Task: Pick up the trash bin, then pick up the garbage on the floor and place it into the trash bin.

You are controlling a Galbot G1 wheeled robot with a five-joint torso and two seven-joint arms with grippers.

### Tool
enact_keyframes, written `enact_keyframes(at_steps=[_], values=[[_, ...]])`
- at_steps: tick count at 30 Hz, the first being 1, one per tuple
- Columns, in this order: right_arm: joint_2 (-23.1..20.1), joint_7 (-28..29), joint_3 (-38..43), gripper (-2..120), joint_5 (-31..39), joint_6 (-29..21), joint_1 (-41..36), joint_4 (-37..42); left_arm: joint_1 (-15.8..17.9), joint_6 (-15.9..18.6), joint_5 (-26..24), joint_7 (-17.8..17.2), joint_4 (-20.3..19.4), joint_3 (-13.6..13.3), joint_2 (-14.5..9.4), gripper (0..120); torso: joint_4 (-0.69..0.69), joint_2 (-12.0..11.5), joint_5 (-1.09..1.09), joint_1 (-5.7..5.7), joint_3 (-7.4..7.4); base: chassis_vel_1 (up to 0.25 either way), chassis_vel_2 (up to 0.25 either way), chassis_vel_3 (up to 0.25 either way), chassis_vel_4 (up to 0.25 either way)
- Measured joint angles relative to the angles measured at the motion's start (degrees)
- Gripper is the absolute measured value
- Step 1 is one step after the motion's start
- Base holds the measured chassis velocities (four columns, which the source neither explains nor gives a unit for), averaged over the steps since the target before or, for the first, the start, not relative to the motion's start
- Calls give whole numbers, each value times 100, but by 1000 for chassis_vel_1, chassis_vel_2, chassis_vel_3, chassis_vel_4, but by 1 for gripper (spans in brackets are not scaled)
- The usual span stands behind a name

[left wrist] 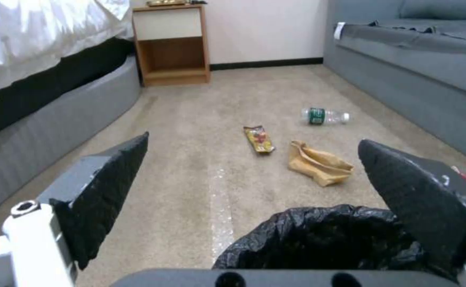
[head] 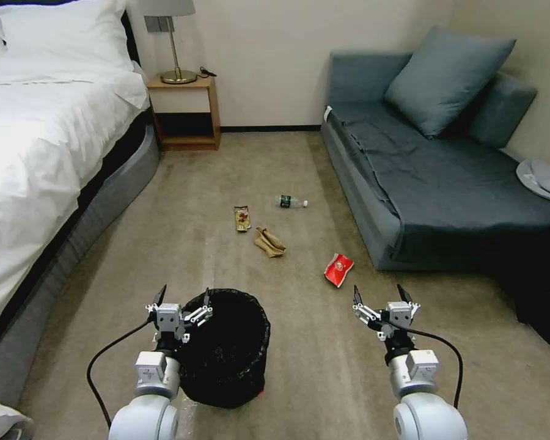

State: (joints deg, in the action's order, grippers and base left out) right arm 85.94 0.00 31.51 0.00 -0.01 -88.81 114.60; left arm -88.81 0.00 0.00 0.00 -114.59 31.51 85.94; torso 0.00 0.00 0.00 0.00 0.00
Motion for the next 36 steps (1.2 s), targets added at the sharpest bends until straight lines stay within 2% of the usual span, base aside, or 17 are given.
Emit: enact_keyframes(at_steps=[36], values=[[0, 0, 0, 100, 0, 0, 0, 0, 0, 0, 0, 0, 0, 0, 0, 100, 0, 0, 0, 0, 0, 0, 0, 0, 0]])
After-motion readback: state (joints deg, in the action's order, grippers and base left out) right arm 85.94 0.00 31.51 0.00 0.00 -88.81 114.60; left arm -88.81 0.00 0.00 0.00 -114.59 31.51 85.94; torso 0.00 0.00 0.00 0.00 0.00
